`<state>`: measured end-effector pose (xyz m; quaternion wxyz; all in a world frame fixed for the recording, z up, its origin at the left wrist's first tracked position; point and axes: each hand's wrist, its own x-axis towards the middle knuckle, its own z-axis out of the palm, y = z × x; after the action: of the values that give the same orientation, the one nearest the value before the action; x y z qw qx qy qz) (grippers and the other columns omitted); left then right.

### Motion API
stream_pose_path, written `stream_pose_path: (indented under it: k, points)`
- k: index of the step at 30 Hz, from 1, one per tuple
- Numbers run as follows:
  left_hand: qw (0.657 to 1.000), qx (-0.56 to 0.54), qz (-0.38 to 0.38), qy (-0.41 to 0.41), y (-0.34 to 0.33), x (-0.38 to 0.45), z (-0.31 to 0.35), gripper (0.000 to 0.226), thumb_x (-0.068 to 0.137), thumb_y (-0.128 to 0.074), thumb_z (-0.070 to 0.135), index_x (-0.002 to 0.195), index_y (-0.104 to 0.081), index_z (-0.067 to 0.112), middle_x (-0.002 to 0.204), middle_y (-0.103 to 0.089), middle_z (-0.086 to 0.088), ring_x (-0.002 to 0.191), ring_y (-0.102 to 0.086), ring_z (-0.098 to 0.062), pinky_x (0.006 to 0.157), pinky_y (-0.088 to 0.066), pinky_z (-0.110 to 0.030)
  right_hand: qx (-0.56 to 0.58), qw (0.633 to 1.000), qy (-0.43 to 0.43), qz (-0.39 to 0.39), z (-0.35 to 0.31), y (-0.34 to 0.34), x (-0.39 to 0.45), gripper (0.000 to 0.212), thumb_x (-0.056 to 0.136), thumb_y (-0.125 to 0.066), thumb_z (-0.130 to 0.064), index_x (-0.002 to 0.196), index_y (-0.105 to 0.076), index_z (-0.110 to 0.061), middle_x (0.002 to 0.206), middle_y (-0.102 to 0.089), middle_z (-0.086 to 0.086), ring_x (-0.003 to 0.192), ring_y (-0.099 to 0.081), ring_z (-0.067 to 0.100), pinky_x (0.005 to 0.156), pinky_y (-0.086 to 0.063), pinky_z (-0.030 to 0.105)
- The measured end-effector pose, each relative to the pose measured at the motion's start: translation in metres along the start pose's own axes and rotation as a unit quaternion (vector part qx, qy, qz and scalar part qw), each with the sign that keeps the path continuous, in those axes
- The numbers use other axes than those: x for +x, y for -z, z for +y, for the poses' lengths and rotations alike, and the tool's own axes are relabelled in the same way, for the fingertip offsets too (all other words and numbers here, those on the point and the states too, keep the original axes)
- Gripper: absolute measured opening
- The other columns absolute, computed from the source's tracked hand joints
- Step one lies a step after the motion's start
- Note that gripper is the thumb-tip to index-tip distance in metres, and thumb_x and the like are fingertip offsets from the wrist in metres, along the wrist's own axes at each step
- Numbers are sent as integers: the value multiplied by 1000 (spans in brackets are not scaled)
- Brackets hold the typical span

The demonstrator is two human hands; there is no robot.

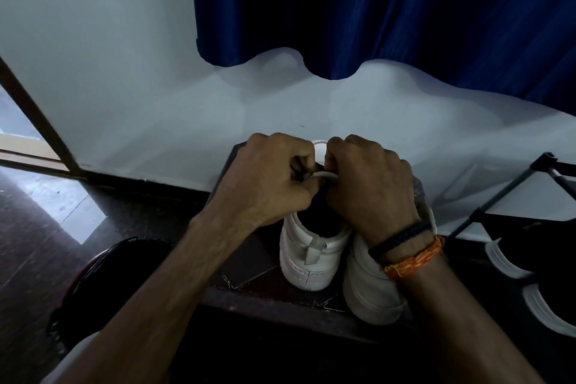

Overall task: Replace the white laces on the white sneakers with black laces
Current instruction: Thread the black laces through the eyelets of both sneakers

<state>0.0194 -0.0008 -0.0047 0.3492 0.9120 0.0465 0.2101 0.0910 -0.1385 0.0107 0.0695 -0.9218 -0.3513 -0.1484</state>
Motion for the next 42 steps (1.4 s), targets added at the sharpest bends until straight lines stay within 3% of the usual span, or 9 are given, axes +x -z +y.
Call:
stream_pose_path:
  k: [6, 11, 15, 21, 25, 29, 32, 37, 42]
  points:
    - [997, 66, -27, -2, -3, -1, 5, 29, 63, -80, 21, 83, -59, 27, 78, -61, 12, 72, -60, -6, 64, -55, -35, 40, 999, 11, -27, 5, 1, -1, 31, 81, -68, -39, 104, -56, -23, 94, -50, -4, 90, -61, 28, 72, -46, 35]
    - [996, 79, 25, -28, -9, -1, 1, 22, 68, -79, 24, 76, -58, 21, 73, -60, 7, 69, -58, -14, 59, -49, -33, 136, 989, -2, -56, 20, 22, -4, 40, 73, -78, -45, 109, -61, -35, 102, -62, -11, 95, -61, 16, 79, -50, 34]
    - [992, 87, 69, -52, -13, -3, 1, 16, 68, -66, 32, 74, -63, 18, 69, -61, 5, 67, -59, -19, 59, -51, -40, 166, 984, -29, -59, 37, 41, -6, 41, 70, -82, -54, 103, -66, -36, 90, -67, -18, 91, -62, 7, 81, -52, 34]
    - [991, 66, 111, -34, -19, -2, -3, 10, 72, -67, 28, 76, -66, 19, 70, -63, 7, 65, -60, -15, 60, -53, -41, 176, 981, -56, -64, 49, 38, -9, 9, 83, -77, -34, 91, -72, -33, 84, -69, -17, 92, -62, 6, 78, -46, 29]
    - [998, 17, 54, 9, -9, 1, -6, 21, 69, -83, 34, 84, -71, 27, 78, -69, 14, 69, -65, -3, 68, -57, -36, 173, 979, -57, -88, 59, 44, -11, 14, 84, -75, -22, 93, -74, -33, 87, -70, -16, 93, -64, 5, 86, -51, 30]
    - [995, -82, -33, 50, 11, 1, -6, 41, 69, -91, 36, 104, -72, 29, 93, -72, 14, 78, -69, -4, 68, -56, -20, 168, 977, -79, -101, 72, 52, -15, 25, 86, -72, -9, 95, -74, -33, 91, -70, -15, 87, -65, 5, 88, -55, 35]
    - [986, -141, 15, 88, 22, 3, -19, 21, 83, -82, 21, 100, -72, 27, 88, -74, 9, 74, -72, -9, 66, -57, -27, 163, 981, -74, -70, 74, 51, -18, 25, 87, -71, -10, 90, -74, -35, 88, -71, -16, 84, -64, 1, 82, -50, 28]
    - [985, 53, 77, 144, 26, 5, -58, 21, 87, -66, 6, 91, -74, 26, 83, -71, 9, 69, -62, 1, 60, -43, -5, 193, 980, -24, -31, 60, 46, -21, 11, 91, -70, -23, 87, -75, -32, 89, -70, -18, 82, -62, -4, 79, -50, 27]
    - [980, 85, 49, 172, 12, 6, -88, 30, 81, -69, 3, 103, -70, 25, 110, -63, 0, 96, -61, -19, 79, -43, -22, 206, 978, 5, -31, 47, 35, -17, 8, 89, -70, -24, 86, -73, -31, 92, -70, -15, 87, -64, 6, 84, -54, 38]
